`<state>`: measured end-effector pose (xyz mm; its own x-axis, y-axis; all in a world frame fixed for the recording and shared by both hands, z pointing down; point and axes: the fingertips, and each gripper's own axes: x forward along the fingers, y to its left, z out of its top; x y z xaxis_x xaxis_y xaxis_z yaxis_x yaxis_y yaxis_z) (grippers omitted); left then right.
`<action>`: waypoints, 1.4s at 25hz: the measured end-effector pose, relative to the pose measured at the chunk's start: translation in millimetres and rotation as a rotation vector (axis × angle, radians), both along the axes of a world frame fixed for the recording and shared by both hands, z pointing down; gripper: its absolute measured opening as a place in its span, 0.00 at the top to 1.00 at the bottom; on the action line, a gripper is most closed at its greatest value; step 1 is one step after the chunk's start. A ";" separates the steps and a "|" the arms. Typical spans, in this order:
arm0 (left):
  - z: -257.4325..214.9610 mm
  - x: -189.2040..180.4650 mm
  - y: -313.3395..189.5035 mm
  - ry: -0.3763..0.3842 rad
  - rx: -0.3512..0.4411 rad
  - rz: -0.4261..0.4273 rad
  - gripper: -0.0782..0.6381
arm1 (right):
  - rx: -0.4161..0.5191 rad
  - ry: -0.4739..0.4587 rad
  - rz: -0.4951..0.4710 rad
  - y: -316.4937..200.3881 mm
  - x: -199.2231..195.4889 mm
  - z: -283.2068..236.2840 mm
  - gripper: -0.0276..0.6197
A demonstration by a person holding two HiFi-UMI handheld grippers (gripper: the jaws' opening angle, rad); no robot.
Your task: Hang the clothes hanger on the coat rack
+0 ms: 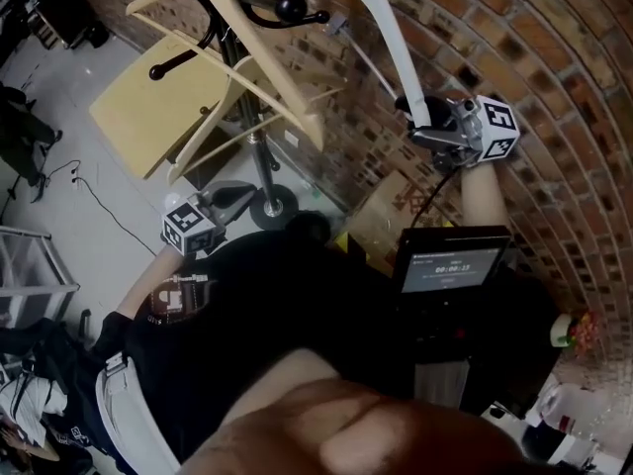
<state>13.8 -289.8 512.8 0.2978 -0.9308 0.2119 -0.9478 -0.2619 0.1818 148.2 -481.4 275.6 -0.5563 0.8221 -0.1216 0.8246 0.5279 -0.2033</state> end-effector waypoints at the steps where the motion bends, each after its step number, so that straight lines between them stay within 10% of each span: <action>1: -0.9 -1.0 1.0 0.002 -0.002 -0.009 0.90 | 0.005 0.000 -0.015 -1.1 -5.9 -1.5 0.59; 35: -13.5 -70.5 42.2 -0.039 0.010 -0.301 0.90 | 0.064 0.097 -0.206 -18.2 -134.7 29.8 0.59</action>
